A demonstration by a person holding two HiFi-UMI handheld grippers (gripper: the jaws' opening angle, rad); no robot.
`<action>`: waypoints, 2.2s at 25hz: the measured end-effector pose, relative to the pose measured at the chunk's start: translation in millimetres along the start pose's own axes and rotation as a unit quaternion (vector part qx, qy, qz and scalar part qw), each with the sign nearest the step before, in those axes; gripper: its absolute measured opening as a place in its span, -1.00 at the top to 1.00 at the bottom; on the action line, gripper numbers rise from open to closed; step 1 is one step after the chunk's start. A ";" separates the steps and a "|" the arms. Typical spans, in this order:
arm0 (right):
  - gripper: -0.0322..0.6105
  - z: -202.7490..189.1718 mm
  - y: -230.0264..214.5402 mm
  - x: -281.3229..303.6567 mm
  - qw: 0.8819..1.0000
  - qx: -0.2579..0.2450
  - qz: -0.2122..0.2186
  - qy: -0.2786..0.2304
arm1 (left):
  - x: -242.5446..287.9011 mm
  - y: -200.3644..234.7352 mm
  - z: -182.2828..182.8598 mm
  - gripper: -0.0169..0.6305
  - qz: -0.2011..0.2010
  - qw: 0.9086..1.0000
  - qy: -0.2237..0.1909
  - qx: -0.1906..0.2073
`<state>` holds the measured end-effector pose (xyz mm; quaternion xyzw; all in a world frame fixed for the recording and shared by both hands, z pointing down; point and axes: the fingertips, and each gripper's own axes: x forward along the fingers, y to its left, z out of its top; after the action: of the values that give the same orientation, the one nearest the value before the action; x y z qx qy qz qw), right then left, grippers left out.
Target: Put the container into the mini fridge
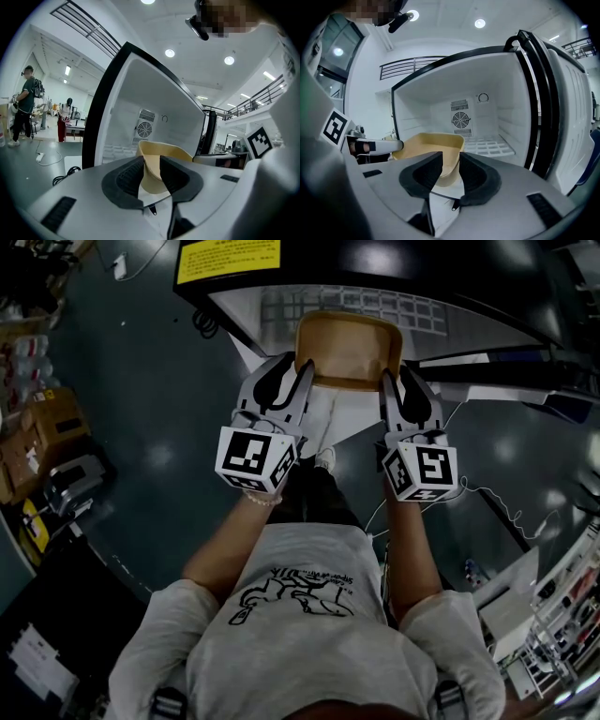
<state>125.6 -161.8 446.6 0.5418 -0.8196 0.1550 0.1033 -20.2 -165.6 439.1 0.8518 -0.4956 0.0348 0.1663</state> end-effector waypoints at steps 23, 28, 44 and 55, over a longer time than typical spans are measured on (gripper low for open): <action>0.53 29.6 -33.9 46.9 1.000 -0.015 0.001 -0.005 | 53.9 13.3 21.7 0.60 0.007 1.000 -0.011 0.020; 0.53 33.0 -41.0 52.5 1.000 -0.015 0.003 -0.004 | 64.4 14.5 22.9 0.60 0.010 1.000 -0.004 0.028; 0.53 45.5 -51.7 75.9 1.000 -0.016 0.006 -0.004 | 85.8 23.8 27.2 0.60 0.026 0.999 0.013 0.032; 0.53 46.8 -58.7 93.2 1.000 -0.012 0.011 0.005 | 100.1 33.6 24.1 0.59 0.036 0.998 0.023 0.035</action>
<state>143.0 -280.2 442.8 0.5311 -0.8266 0.1488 0.1118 -0.8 -271.9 447.2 0.8378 -0.5201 0.0778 0.1467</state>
